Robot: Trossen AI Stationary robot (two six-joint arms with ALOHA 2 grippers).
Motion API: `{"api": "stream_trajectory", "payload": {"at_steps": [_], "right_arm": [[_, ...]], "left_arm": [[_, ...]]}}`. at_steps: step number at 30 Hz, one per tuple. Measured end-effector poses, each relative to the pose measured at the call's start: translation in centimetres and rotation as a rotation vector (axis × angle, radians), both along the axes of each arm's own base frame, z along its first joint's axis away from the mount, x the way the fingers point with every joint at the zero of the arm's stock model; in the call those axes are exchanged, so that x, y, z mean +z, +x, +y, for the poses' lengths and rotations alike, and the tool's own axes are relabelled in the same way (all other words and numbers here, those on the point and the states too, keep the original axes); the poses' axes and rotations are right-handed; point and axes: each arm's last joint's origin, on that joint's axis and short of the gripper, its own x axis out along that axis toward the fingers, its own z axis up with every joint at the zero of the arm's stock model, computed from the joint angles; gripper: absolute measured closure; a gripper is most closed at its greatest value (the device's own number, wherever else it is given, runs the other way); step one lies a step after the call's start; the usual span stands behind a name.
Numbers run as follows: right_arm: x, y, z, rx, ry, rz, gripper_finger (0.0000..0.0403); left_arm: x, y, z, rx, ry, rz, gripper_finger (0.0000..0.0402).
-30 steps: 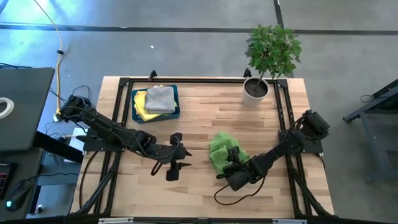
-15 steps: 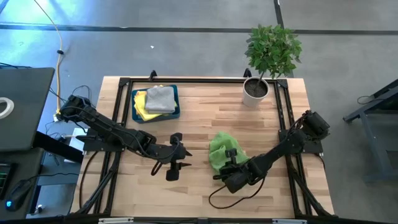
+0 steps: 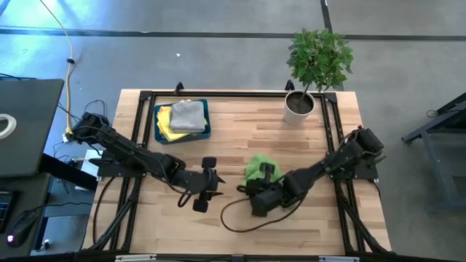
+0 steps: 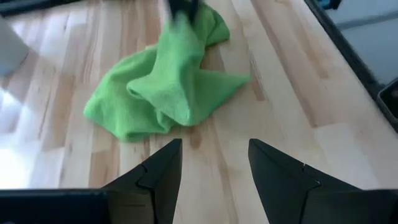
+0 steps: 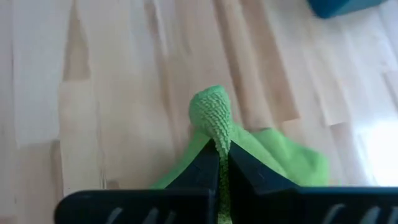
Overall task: Fold microfiber towels
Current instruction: Fold the green microfiber cloth
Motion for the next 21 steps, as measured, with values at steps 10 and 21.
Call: {"api": "stream_trajectory", "payload": {"at_steps": [10,21], "right_arm": [[7.0,0.7,-2.1,-0.101,-0.043,-0.066,0.0402],[10.5,0.7,-4.1,-0.161,-0.082,-0.108,0.0403]], "left_arm": [[-1.9,2.4,0.7,0.202,0.092,-0.086,0.0228],[-1.2,3.1,1.4,0.291,0.052,-0.190,0.0228]]}}
